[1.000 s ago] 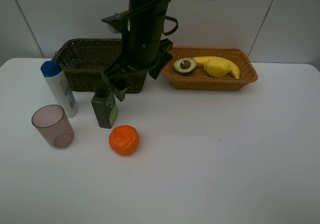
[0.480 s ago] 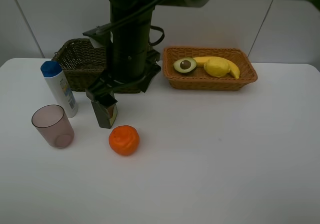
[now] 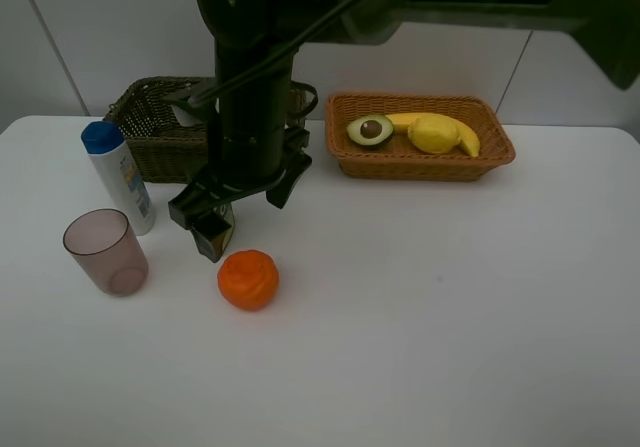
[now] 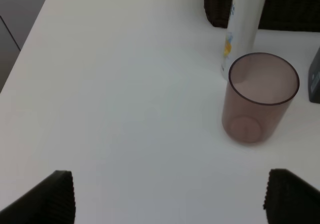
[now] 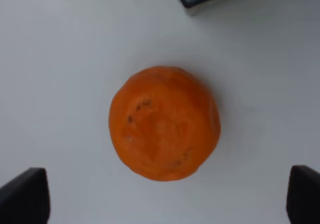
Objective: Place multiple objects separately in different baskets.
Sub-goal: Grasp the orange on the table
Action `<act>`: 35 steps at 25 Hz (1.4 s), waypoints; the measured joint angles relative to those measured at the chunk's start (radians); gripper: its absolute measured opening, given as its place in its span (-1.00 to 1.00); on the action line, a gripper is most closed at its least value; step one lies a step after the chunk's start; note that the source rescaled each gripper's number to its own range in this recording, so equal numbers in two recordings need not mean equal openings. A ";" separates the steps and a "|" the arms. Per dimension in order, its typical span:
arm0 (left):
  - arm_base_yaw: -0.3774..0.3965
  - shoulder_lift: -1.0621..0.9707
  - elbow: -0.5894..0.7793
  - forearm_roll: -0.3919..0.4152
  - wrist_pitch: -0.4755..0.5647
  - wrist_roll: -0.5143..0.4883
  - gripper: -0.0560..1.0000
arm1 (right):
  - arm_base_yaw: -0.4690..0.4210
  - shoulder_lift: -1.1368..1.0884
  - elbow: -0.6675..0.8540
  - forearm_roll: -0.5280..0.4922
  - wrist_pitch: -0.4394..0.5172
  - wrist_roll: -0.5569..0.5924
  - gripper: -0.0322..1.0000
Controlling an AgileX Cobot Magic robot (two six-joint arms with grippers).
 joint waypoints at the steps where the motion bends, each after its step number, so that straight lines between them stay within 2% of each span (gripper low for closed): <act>1: 0.000 0.000 0.000 0.000 0.000 0.000 1.00 | 0.000 0.012 0.000 0.001 -0.005 -0.001 1.00; 5: 0.000 0.000 0.000 0.000 0.000 0.000 1.00 | 0.000 0.041 0.003 0.001 -0.027 -0.006 1.00; 18: 0.000 0.000 0.000 0.000 0.000 0.000 1.00 | 0.000 0.052 0.121 0.001 -0.182 -0.027 1.00; 35: 0.000 0.000 0.000 0.000 0.000 0.000 1.00 | 0.000 0.116 0.122 0.049 -0.213 -0.050 1.00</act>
